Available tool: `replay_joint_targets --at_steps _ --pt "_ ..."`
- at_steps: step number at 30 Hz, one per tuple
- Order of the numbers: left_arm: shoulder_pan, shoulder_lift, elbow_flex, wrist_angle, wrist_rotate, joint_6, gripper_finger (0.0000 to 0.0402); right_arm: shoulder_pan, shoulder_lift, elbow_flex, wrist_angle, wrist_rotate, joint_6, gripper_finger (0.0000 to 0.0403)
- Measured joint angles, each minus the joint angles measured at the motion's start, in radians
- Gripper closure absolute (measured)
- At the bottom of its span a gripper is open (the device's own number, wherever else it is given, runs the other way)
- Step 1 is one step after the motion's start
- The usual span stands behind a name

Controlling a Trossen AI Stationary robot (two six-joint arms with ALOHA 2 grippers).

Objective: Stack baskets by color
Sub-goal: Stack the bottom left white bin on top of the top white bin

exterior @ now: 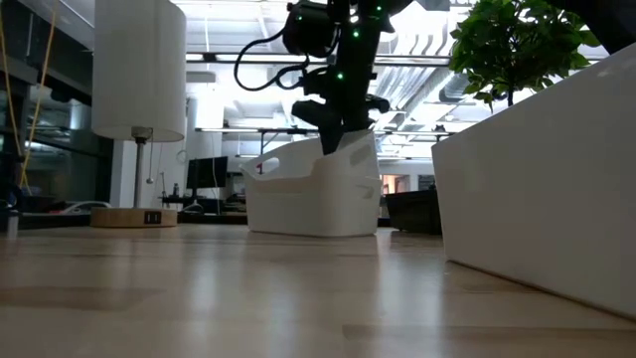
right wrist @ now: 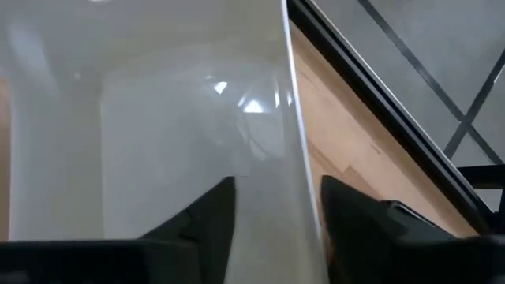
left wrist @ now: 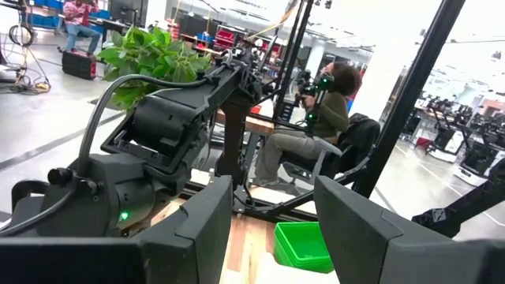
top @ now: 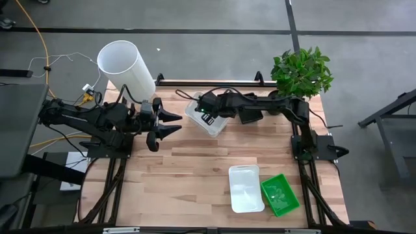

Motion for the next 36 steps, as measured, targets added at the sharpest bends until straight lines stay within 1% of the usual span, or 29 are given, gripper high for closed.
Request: replay_joint_targets --at_steps 2,5,6,9,11,16,18,20,23,26,30,32,33,36 --pt "0.0 0.0 0.0 0.0 0.0 -0.001 0.0232 -0.002 0.0 0.0 -0.005 0.004 0.0 0.0275" --pt "0.0 0.0 0.0 0.0 0.0 0.0 0.0232 -0.006 -0.002 0.0 -0.006 -0.002 -0.002 0.0368" --pt "0.0 0.0 0.0 0.0 0.0 0.0 0.0232 -0.006 -0.005 0.0 -0.004 -0.014 -0.012 0.0385" --pt "0.0 0.0 0.0 0.0 0.0 0.0 0.0232 -0.007 -0.027 0.0 0.006 -0.032 -0.016 0.0388" --pt "0.0 0.0 0.0 0.0 0.0 0.0 0.0232 -0.009 -0.065 0.0 0.007 -0.051 -0.022 0.0398" --pt "0.0 0.0 0.0 0.0 0.0 0.0 0.0232 -0.033 -0.157 0.001 0.023 -0.141 -0.024 0.0402" --pt "0.0 0.0 0.0 0.0 0.0 0.0 0.0232 -0.046 -0.192 0.001 0.024 -0.2 -0.034 0.0402" --pt "0.0 0.0 0.0 0.0 0.0 0.0 0.0232 -0.062 -0.22 0.001 0.022 -0.286 -0.065 0.0402" --pt "0.0 0.0 0.0 0.0 0.0 0.0 0.0232 -0.073 -0.23 0.001 0.002 -0.379 -0.118 0.0402" --pt "0.0 0.0 0.0 0.0 0.0 0.0 0.0232 -0.079 -0.227 0.0 0.013 -0.434 -0.152 0.0402" --pt "0.0 0.0 0.0 0.008 0.0 0.0 0.0232 -0.084 -0.228 -0.005 0.053 -0.442 -0.181 0.0403" --pt "0.0 0.0 0.0 0.015 0.0 0.001 0.0232 -0.093 -0.246 -0.063 0.105 -0.465 -0.178 0.0403" --pt "0.0 0.0 0.0 0.02 0.001 0.001 0.0232 -0.099 -0.263 -0.111 0.135 -0.488 -0.166 0.0403" --pt "0.0 0.0 0.0 0.034 0.0 0.001 0.0232 -0.123 -0.343 -0.274 0.261 -0.51 -0.131 0.0403"
